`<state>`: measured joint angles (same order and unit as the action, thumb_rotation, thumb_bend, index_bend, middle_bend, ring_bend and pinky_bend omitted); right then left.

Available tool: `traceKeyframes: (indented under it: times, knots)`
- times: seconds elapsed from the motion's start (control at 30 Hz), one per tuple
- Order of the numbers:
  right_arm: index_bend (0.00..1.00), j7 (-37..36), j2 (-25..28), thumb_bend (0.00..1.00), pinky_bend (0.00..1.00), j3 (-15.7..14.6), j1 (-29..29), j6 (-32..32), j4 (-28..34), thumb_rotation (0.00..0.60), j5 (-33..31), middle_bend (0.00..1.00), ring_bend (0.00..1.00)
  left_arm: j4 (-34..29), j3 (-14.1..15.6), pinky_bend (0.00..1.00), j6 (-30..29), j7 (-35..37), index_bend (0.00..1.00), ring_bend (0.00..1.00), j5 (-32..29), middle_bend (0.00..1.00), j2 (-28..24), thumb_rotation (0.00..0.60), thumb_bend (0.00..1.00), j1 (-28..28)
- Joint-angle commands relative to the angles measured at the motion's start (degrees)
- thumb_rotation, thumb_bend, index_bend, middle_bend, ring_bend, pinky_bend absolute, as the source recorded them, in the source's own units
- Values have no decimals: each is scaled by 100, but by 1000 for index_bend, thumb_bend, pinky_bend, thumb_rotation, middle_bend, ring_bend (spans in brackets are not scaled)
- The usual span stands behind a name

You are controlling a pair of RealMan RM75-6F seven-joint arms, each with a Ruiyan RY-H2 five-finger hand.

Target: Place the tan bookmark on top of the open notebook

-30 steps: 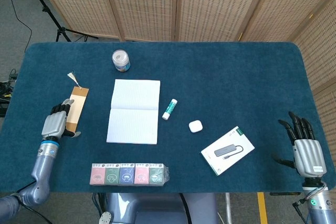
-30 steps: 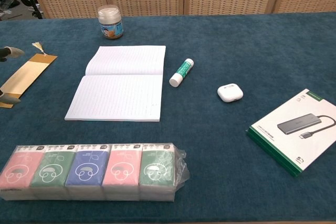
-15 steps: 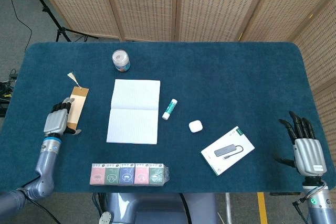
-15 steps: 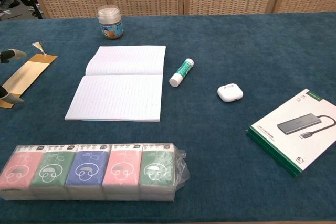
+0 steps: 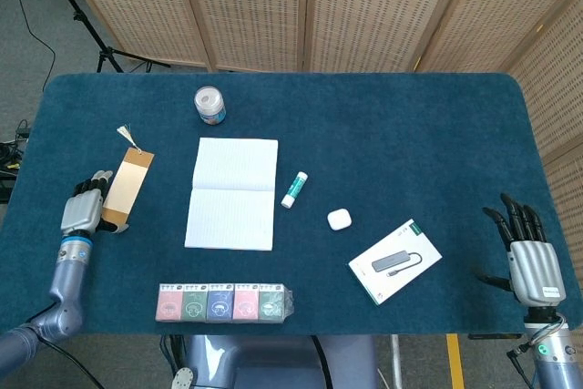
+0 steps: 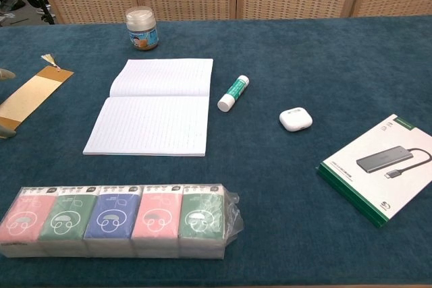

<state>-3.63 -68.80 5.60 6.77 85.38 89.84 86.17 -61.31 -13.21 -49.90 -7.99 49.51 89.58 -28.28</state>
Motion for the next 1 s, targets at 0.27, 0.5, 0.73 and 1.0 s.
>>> traceKeyframes:
  times: [0.27, 0.5, 0.73, 1.0]
  knots:
    - [149, 48, -20, 0, 0, -18, 13, -40, 6, 600, -1, 0, 0, 577, -55, 2, 328, 171, 0, 0, -95, 0, -114, 600, 71, -3]
    - [149, 96, -31, 0, 0, -28, 26, -79, 17, 600, -17, 0, 0, 1293, -135, 1, 689, 342, 0, 0, -113, 0, -84, 600, 72, -107]
    - [149, 162, -56, 0, 0, -34, 41, -127, 24, 600, -48, 0, 0, 1981, -266, 2, 1072, 730, 0, 0, 14, 0, -59, 600, 71, -249]
    - [149, 211, -80, 0, 0, -48, 45, -140, 21, 600, -46, 0, 0, 1635, 178, 2, 617, 2377, 0, 0, 1690, 0, -534, 600, 69, -20]
